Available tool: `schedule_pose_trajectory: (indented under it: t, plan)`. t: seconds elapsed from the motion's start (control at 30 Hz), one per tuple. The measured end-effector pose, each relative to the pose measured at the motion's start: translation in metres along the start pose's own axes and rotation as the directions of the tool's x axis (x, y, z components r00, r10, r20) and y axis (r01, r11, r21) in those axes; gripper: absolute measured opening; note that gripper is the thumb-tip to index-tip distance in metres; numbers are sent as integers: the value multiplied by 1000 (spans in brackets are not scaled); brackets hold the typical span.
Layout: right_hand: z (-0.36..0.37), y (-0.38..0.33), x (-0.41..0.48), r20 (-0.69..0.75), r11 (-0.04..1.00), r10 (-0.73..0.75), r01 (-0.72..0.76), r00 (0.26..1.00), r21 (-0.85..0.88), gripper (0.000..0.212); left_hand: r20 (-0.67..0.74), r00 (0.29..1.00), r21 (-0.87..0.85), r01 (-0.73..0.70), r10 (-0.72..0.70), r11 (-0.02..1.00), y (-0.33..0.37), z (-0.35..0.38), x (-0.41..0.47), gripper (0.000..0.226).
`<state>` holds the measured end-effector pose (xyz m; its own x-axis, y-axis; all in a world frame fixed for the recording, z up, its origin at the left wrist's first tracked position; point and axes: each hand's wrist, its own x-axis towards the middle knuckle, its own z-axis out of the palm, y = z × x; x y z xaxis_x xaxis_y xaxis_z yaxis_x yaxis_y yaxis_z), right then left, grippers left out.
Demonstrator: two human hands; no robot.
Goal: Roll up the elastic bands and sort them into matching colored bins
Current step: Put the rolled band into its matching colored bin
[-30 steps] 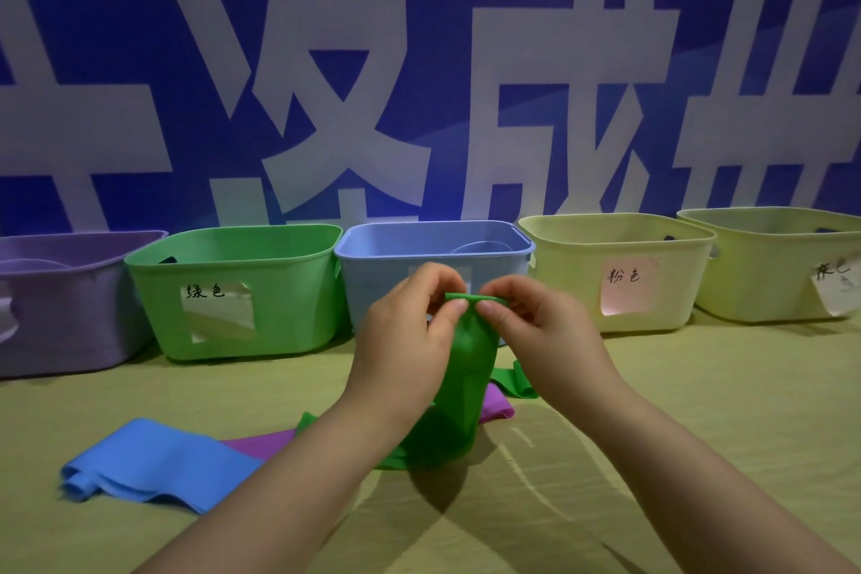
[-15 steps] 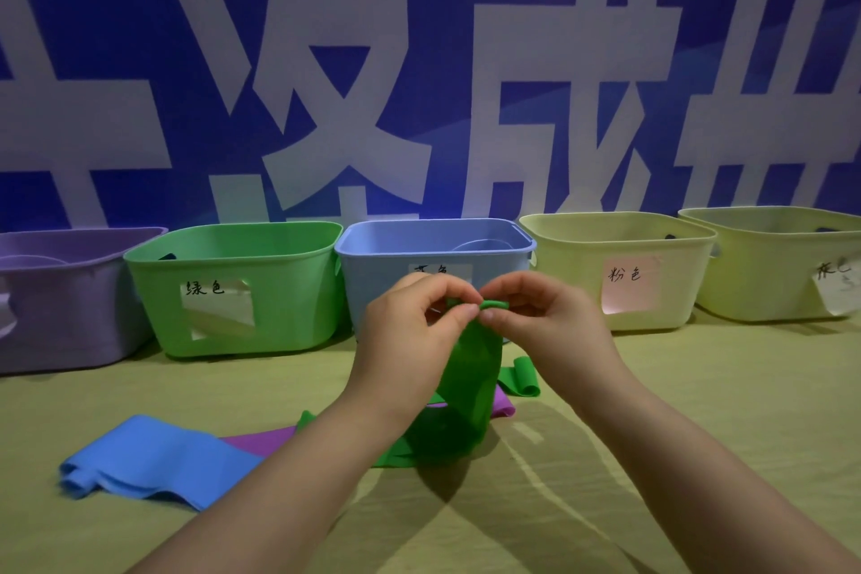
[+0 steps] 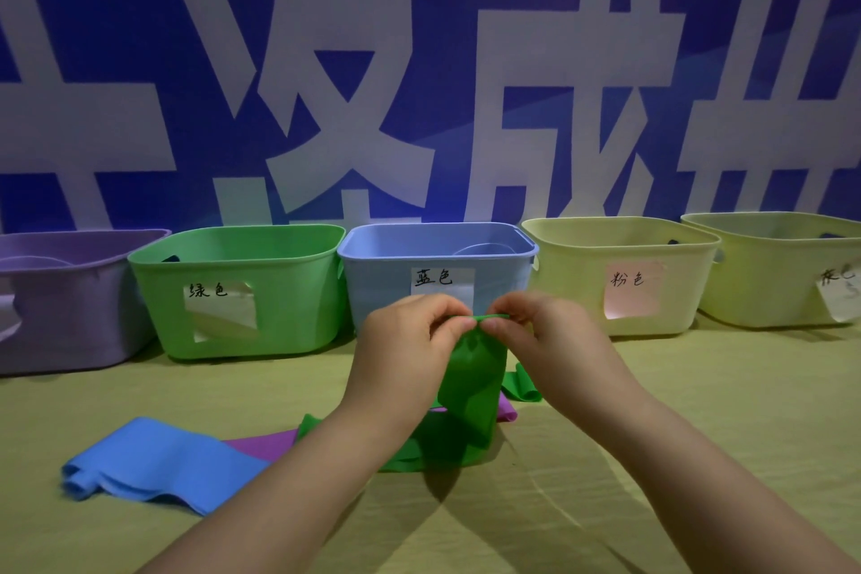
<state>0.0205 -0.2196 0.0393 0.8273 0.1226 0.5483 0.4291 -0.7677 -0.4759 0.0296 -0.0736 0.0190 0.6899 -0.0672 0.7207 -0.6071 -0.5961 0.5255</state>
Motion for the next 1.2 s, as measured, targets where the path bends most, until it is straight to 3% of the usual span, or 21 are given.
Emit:
schedule_pose_trajectory:
  t: [0.13, 0.27, 0.5, 0.63, 0.7, 0.8, 1.1, 1.2]
  plan:
    - [1, 2, 0, 57, 995, -53, 58, 997, -85, 27, 28, 1000, 69, -11, 9, 998, -1, 0, 0, 16]
    - [3, 3, 1, 39, 998, -57, 57, 998, 0, 20, 45, 999, 92, 4, -8, 996, -2, 1, 1, 22]
    - [1, 3, 1, -15, 998, -38, 39, 999, 55, 9, 102, 994, 67, 18, -24, 998, -4, 0, 3, 21]
    - [2, 3, 0, -28, 998, -43, 44, 999, 52, 8, 122, 992, -47, 46, -40, 998, -2, 1, 3, 7]
    - [3, 2, 0, -19, 997, -42, 43, 999, 62, 5, 97, 995, -91, 44, -35, 995, -2, 0, 3, 15]
    - [4, 0, 0, -4, 996, -34, 34, 999, 85, 5, 61, 998, -78, 11, -6, 997, 0, -1, 4, 22]
    - [5, 1, 0, 65, 998, -41, 38, 997, 54, 23, 59, 997, -21, -51, 52, 998, -3, -1, 3, 5]
    - [4, 1, 1, 41, 994, -39, 35, 998, 99, 17, 55, 998, 0, -42, 42, 999, -4, -2, 4, 9]
